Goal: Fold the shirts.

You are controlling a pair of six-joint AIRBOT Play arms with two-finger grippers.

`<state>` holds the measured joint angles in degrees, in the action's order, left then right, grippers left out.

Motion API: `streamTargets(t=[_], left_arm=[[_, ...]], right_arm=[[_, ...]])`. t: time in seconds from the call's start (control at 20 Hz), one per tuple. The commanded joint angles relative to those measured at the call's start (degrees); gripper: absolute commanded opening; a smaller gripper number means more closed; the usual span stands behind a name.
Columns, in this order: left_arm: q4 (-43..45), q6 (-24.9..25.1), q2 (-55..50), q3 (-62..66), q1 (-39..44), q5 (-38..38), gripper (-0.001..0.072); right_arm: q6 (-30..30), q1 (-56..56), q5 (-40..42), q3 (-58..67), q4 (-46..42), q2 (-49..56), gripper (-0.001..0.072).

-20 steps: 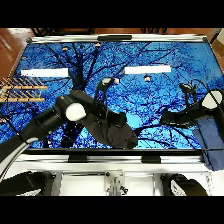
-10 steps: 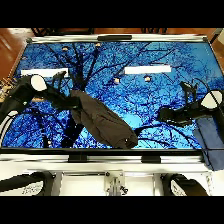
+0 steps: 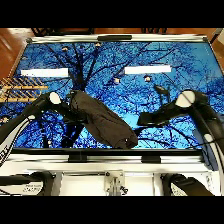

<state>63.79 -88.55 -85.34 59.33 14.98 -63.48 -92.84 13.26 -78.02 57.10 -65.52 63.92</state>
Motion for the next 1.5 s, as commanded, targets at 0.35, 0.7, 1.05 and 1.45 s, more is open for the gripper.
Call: streamTargets(t=[0.35, 0.7, 1.05, 1.45], left_arm=[[-0.55, 4.26, 0.59, 1.03, 1.05, 3.26, 0.0034], [-0.57, 5.62, 2.99, 1.05, 1.05, 2.89, 0.0033], [6.38, 6.62, 9.9, 4.94, 0.63, 0.44, 0.0032], [18.56, 1.36, 33.24, 41.68, 0.63, -2.8, 0.0032]], right_arm=[[-0.13, 14.73, 9.49, -0.02, 0.39, 10.91, 0.0624], [-3.39, 17.99, 15.32, -0.02, 2.27, 16.9, 0.0436], [-1.16, 17.92, 10.78, 12.46, -9.29, 13.0, 0.0071], [-8.39, 17.88, 11.52, 44.52, -36.96, -11.39, 0.0071]])
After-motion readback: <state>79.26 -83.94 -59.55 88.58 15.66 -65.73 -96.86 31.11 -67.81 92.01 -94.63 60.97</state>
